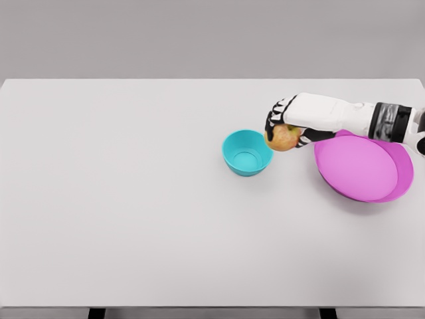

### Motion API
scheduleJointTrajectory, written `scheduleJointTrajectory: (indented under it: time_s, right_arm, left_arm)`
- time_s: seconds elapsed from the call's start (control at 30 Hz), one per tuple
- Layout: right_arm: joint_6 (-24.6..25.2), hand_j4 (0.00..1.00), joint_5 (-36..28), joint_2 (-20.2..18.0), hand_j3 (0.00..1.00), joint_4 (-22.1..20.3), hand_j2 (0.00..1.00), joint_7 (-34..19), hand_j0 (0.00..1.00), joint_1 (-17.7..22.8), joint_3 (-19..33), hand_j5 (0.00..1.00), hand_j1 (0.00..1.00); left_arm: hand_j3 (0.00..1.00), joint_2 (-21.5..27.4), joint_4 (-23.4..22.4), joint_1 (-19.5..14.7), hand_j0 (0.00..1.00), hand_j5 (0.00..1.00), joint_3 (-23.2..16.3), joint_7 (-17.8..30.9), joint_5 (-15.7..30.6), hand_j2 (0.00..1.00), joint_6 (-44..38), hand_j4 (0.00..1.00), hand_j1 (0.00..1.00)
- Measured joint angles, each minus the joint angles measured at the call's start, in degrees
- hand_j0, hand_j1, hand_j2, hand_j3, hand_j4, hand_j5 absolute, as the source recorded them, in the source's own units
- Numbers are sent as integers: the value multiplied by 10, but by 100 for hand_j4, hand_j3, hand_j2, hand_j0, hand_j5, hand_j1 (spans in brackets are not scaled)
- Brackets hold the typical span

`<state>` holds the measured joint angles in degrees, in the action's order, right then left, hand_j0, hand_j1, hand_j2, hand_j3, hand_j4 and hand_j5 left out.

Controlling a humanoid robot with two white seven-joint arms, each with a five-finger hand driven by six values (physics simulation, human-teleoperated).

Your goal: Put the apple from the pink plate into the blue bowl with your right arm

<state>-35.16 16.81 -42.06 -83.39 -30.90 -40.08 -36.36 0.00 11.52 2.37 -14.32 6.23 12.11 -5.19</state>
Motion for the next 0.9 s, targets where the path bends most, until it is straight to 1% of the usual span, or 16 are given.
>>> scheduleJointTrajectory:
  time_s: [0.5,0.9]
  right_arm:
    - [0,43,21,60,43,1,43,-11,43,-1,-11,43,43]
    - [0,44,57,80,44,5,44,-10,44,-5,-25,44,44]
  left_arm:
    - [100,0,0,0,100,100,0,0,0,100,0,100,100]
    - [100,0,0,0,100,100,0,0,0,100,0,100,100]
